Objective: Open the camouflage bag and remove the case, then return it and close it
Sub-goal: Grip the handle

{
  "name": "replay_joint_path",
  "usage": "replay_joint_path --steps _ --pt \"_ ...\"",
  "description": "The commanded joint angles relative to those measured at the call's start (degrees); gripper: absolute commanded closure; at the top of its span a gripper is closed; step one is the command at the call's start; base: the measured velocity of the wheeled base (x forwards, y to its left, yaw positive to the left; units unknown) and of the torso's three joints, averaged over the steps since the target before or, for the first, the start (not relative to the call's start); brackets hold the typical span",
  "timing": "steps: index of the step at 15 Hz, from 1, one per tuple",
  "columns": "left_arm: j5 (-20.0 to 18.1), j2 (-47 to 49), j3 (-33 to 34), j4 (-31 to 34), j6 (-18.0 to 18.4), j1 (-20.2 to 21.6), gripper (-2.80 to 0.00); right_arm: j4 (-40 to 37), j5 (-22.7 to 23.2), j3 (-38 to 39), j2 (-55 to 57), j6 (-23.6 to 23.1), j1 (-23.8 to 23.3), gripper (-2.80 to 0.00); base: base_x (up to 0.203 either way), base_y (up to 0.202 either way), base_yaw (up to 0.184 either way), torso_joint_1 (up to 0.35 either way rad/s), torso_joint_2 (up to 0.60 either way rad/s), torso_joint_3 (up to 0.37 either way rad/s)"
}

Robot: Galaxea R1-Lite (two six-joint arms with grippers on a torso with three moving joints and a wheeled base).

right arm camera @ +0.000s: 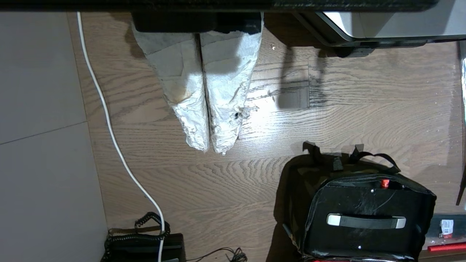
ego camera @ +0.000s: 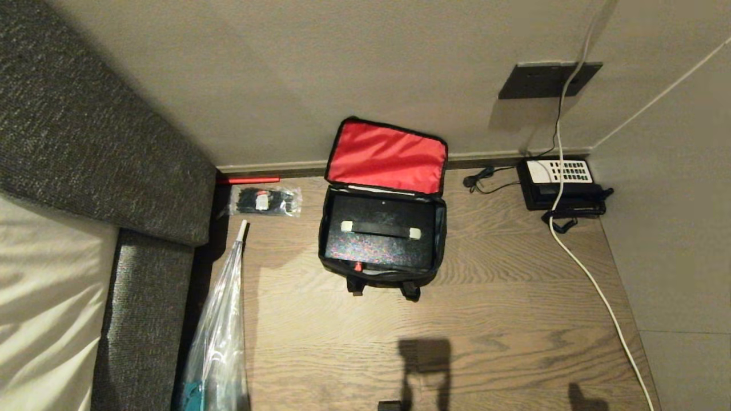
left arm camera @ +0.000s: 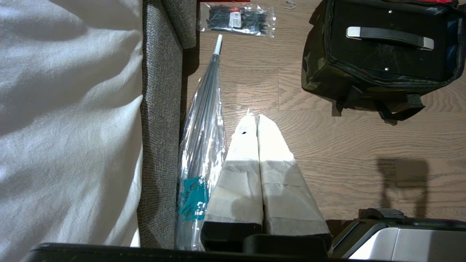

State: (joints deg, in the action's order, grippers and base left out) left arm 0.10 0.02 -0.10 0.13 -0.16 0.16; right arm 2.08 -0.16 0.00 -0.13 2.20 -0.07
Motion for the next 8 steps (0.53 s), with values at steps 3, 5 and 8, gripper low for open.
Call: replay_joint_path --steps 3,5,8 --pt "0.0 -0.1 0.1 -0.1 0.2 0.0 0.0 0.0 0.0 0.8 -0.6 -0.2 0.1 0.0 0.0 0.0 0.0 0.0 0.0 0.0" --pt "0.0 -0.1 0.0 -0.1 0.2 0.0 0.0 -0.2 -0.1 0.7 -0.6 -0.6 0.1 0.0 0.0 0.0 0.0 0.0 0.0 0.0" --pt "0.0 -0.1 0.0 -0.1 0.2 0.0 0.0 -0.1 0.4 -2.1 -0.6 -1.3 0.0 0.0 0.0 0.0 0.0 0.0 0.0 0.0"
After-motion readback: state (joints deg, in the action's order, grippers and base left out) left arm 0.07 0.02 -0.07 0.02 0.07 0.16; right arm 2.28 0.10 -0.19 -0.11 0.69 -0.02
